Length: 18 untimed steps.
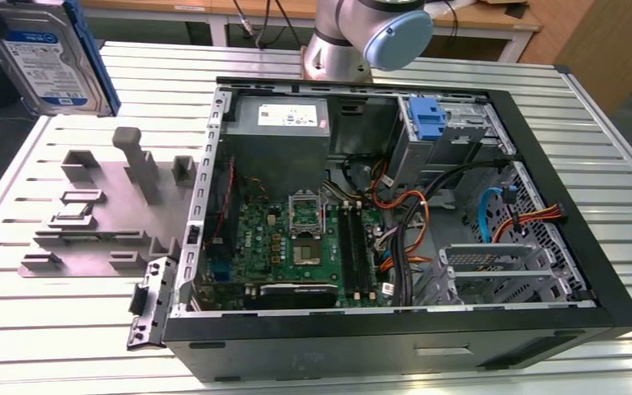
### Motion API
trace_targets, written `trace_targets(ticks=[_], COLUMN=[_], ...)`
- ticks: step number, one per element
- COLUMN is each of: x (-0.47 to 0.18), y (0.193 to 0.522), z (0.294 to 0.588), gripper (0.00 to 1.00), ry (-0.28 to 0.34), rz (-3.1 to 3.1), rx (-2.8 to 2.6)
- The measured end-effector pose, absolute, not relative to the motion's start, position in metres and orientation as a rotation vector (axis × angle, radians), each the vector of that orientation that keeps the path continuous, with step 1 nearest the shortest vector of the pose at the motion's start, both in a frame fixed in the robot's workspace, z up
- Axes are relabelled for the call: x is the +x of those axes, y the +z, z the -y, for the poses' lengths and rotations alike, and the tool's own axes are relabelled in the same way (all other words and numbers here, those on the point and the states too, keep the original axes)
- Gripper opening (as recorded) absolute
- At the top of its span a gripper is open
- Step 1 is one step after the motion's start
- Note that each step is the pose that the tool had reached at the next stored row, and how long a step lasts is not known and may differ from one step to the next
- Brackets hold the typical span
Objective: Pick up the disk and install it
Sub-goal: 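Pick up the disk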
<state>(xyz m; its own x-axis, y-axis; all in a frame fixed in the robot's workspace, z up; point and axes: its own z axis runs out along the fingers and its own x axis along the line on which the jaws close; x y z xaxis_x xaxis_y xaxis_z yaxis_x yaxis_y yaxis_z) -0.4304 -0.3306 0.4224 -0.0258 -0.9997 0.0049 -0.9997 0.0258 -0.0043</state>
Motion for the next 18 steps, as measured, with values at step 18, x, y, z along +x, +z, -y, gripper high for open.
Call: trace_targets(ticks=[18], x=[-0.4303], y=[0.4304], z=[0.3306], gripper=[0.36], ry=[0.01], rz=[2.25], rx=[2.192])
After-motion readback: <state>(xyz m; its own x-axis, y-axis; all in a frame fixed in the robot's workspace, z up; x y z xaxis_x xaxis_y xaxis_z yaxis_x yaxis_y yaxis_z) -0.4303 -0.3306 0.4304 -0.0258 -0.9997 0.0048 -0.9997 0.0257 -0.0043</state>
